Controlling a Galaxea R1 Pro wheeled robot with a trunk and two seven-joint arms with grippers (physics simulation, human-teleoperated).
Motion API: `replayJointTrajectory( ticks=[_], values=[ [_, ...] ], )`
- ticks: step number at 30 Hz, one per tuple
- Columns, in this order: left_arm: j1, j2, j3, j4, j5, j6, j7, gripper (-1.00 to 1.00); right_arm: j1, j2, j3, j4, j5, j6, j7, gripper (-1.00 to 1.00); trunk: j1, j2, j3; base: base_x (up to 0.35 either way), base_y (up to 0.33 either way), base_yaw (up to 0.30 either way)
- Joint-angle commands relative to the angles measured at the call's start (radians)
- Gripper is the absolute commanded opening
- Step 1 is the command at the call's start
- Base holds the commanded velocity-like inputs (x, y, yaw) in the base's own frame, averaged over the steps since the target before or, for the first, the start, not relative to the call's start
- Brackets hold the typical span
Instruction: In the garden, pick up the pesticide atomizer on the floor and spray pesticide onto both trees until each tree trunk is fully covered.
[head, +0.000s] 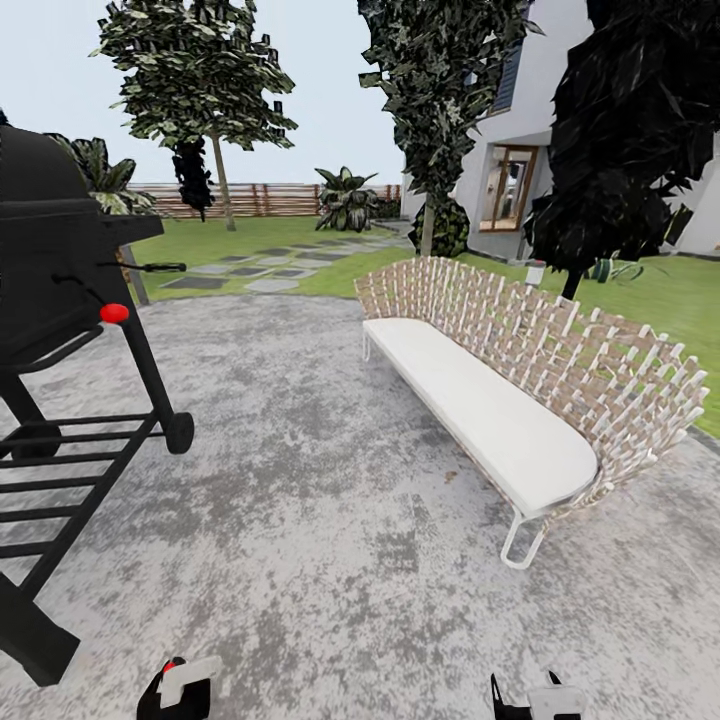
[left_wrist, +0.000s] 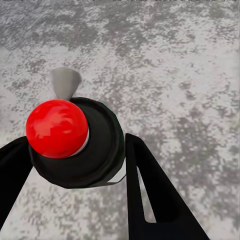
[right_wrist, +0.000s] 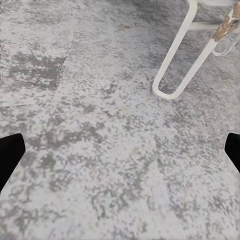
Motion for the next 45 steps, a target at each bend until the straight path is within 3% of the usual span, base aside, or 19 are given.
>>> replayJointTrajectory(
  ticks=[1, 8, 45],
  values=[
    [0.000, 0.000, 0.000, 0.000, 0.000, 0.000, 0.000, -1.00, 0.000, 0.000, 0.000, 0.000, 0.000, 0.000, 0.000, 1.00, 0.000, 0.000, 0.002, 0.000, 0.000, 0.000],
    [0.000, 0.001, 0.000, 0.000, 0.000, 0.005, -0.002, -1.00, 0.000, 0.000, 0.000, 0.000, 0.000, 0.000, 0.000, 1.00, 0.000, 0.000, 0.012, 0.088, 0.000, 0.000],
    [0.000, 0.005, -0.001, 0.001, 0.003, 0.004, -0.005, -1.00, 0.000, 0.001, 0.000, 0.000, 0.001, 0.000, 0.000, 1.00, 0.000, 0.000, 0.068, 0.329, -0.032, 0.072]
  ],
)
